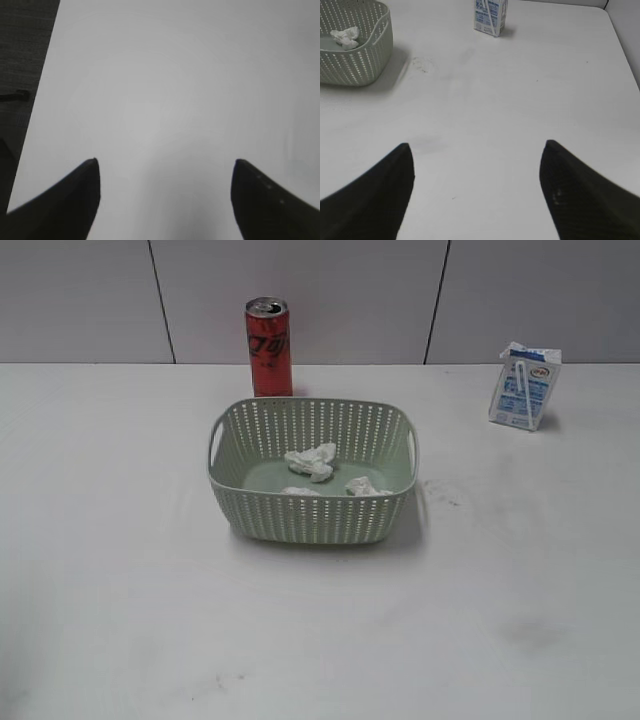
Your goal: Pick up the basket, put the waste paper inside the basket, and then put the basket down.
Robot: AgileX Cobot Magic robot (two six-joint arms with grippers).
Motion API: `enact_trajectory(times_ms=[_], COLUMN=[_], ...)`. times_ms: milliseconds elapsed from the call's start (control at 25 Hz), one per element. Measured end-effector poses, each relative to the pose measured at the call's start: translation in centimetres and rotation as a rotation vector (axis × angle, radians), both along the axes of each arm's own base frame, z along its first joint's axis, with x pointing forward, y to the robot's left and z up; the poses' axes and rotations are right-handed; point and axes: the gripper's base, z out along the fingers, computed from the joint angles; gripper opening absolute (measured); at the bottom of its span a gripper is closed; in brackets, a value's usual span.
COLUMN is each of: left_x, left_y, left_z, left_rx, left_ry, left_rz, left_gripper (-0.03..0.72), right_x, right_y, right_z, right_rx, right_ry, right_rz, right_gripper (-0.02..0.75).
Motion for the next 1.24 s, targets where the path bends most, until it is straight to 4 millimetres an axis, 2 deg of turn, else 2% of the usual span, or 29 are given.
enact_trajectory(times_ms=[40,160,360,600,720,1240], left_x=[-2.0,-7.5,-15.4,-21.5,-22.5,-21.9], left_y=[-0.2,-0.6,-1.3,-1.8,-1.9,-1.7], left_z=[0.1,-1.5,-6.3,-11.9,-13.4,-13.9], left_rx=[0.002,0.007,0.019,0.032,0.037,0.047], left_ry=[-0.024,-0.090,-0.282,-0.420,-0.419,-0.444], left_rz=[0.000,0.002,0.014,0.009,0.006,0.016], left_gripper=[0.592,0.590,0.590,0.590,0.590,0.585], right_x=[0.0,0.0,0.0,0.0,0.0,0.0], right_y=[0.0,0.0,-0.1,-0.1,-0.1,-0.1], right_z=[0.0,0.0,0.0,0.0,0.0,0.0], right_rx=[0.001,0.017,0.038,0.043,0.043,0.045], right_ry=[-0.001,0.004,0.009,0.010,0.010,0.010], right_rz=[-0.001,-0.012,-0.038,-0.041,-0.041,-0.040], right_gripper=[0.592,0.592,0.592,0.591,0.591,0.591])
